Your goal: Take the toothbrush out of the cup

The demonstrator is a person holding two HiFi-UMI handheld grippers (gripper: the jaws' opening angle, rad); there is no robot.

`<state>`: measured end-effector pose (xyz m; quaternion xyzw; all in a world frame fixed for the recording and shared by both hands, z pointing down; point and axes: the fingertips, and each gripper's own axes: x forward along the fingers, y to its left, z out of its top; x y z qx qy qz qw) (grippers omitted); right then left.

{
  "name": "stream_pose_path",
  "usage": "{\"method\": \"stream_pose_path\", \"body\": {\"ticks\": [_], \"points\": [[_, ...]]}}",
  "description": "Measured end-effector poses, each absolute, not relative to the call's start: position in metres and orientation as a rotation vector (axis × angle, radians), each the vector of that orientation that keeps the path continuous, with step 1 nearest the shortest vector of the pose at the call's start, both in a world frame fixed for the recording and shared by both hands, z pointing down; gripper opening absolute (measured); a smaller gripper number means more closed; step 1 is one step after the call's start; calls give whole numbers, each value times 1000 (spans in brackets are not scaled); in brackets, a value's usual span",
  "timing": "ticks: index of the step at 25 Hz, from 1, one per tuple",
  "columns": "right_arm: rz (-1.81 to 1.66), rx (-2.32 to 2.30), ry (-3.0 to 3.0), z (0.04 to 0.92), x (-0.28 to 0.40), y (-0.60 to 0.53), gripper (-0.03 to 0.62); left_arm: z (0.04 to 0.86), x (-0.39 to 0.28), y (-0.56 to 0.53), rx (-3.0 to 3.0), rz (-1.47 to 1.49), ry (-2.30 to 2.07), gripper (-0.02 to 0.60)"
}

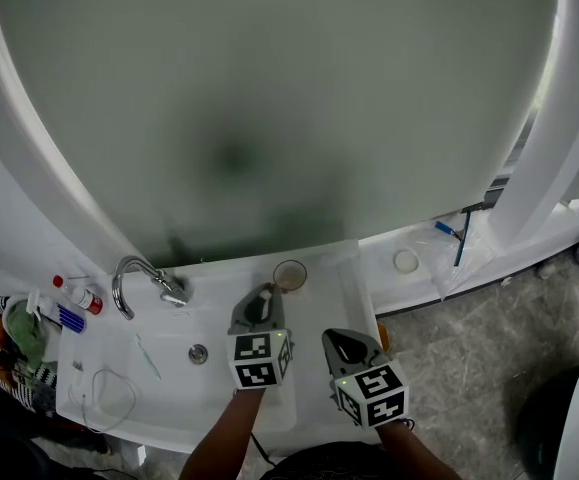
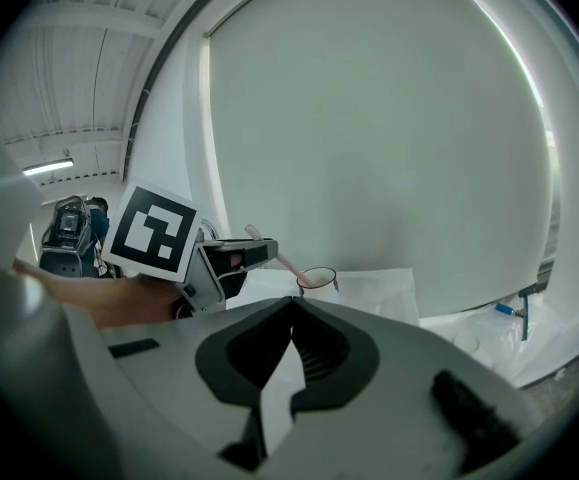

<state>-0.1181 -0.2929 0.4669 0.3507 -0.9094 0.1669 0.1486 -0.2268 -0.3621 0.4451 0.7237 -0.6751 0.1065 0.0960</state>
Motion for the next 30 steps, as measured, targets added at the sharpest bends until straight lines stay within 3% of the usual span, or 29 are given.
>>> {"method": "stream_pose_path", "body": {"ticks": [30], "points": [[413,1172,-2599,449,-140,-240,11,408,-222,-289,2326,213,-1879,26]]}}
